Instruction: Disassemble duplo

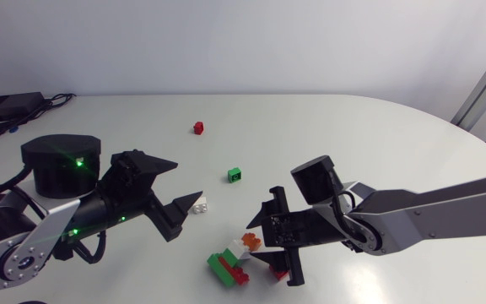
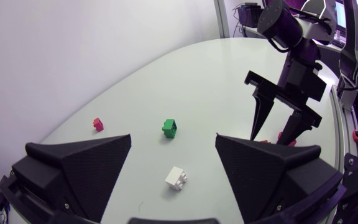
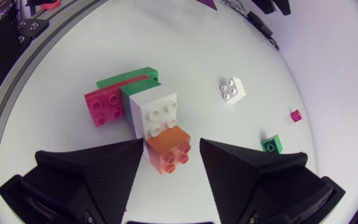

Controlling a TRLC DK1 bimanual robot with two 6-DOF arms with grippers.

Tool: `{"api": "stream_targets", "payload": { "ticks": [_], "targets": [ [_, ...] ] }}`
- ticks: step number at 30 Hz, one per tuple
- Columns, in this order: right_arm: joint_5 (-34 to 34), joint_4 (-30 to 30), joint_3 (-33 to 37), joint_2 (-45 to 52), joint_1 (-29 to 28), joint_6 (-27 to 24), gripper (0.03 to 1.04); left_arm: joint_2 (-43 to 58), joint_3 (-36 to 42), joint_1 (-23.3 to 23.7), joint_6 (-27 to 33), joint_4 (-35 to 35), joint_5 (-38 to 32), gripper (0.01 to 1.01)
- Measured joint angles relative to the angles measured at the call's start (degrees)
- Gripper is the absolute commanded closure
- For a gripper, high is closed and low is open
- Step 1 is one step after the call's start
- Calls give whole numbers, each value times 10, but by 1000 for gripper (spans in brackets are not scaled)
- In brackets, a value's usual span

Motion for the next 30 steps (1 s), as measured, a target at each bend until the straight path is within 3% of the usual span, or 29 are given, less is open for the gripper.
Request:
{"api": "stream_targets", "payload": {
  "ticks": [5, 8, 9, 17, 24, 30],
  "targets": [
    [-3, 1, -3, 2, 0, 0, 521, 0, 0, 0, 0, 0, 0, 80],
    [-3, -1, -3, 3, 0, 0, 110, 0, 0, 0, 0, 0, 0, 80],
    [-3, -1, -3, 3, 0, 0, 66, 0, 0, 0, 0, 0, 0, 80],
    [-3, -56, 17, 11, -4, -40, 66, 0, 0, 0, 0, 0, 0, 80],
    [-32, -174, 65, 18, -55, -137, 66, 1, 0, -3, 0, 0, 0, 80],
    [-40, -225, 107, 30, -78, -208, 66, 21, 0, -5, 5, 11, 0, 80]
  ]
}}
